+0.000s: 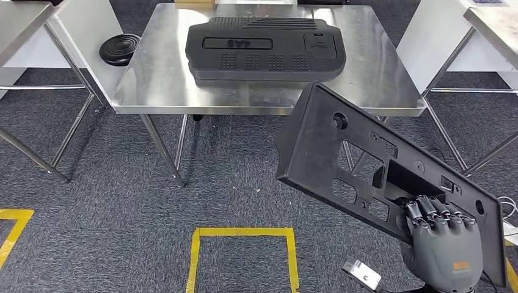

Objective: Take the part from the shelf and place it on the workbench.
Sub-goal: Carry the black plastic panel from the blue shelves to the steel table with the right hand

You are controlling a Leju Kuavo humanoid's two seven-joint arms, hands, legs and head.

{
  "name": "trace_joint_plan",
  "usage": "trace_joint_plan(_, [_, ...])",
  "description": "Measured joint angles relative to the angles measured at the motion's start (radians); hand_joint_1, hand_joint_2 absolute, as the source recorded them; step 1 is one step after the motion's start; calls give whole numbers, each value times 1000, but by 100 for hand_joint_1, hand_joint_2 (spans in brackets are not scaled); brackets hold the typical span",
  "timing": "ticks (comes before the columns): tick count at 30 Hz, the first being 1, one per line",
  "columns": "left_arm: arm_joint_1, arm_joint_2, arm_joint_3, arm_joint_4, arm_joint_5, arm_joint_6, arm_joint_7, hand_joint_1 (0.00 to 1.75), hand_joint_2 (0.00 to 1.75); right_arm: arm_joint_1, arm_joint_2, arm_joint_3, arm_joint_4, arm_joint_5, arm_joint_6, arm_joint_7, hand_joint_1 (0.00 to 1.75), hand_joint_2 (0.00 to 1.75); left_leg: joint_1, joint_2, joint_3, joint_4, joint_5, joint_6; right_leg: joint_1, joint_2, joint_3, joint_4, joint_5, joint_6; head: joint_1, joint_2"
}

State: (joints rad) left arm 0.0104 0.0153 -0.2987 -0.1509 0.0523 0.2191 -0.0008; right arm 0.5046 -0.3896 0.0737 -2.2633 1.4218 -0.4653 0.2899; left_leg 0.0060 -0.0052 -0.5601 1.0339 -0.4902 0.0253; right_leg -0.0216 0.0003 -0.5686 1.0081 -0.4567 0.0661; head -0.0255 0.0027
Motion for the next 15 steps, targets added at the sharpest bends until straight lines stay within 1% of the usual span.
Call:
trace_joint_plan(1, [0, 1, 0, 0, 0, 0, 0, 0, 0, 0, 0, 1, 1, 0, 0, 0, 175, 175, -1, 0, 1, -1, 1, 6, -1, 2, 2, -2, 4, -3, 0, 0])
trace_joint_plan(2, [1, 1, 0, 0, 0, 0, 0, 0, 0, -1, 1, 3, 2, 0, 0, 0, 175, 175, -2, 0, 2, -2, 2, 12, -1, 2, 3, -2, 5, -3, -1, 0])
trace_joint_plan(3, [1, 1, 0, 0, 0, 0, 0, 0, 0, -1, 1, 4, 2, 0, 0, 0, 175, 175, -1, 0, 4, -5, 5, 15, 1, 2, 4, -2, 5, -4, -1, 0])
trace_joint_plan(7, [0, 0, 0, 0, -2, 1, 4, 0, 0, -8, 1, 9, 6, -11, 2, -4, 175, 175, 0, 1, 8, -17, 9, 5, 3, 2, 3, -2, 5, -8, 0, 0])
trace_joint_plan(11, [0, 0, 0, 0, -10, 2, 24, 0, 0, -36, 1, 27, 19, -18, 21, -23, 175, 175, 2, 2, 9, -20, 12, -16, 6, 2, 2, -1, 5, -15, 0, 0])
trace_joint_plan(12, [0, 0, -1, 0, -12, 2, 29, 0, 0, -47, 1, 34, 24, -17, 31, -29, 175, 175, 3, 2, 9, -20, 12, -18, 6, 2, 2, -1, 6, -16, 0, 0])
trace_joint_plan(15, [0, 0, -5, 0, -19, 2, 39, 0, 0, -83, -7, 66, 43, -11, 72, -48, 175, 175, 2, 2, 8, -20, 13, -20, 5, 2, 2, -1, 7, -18, 0, 0])
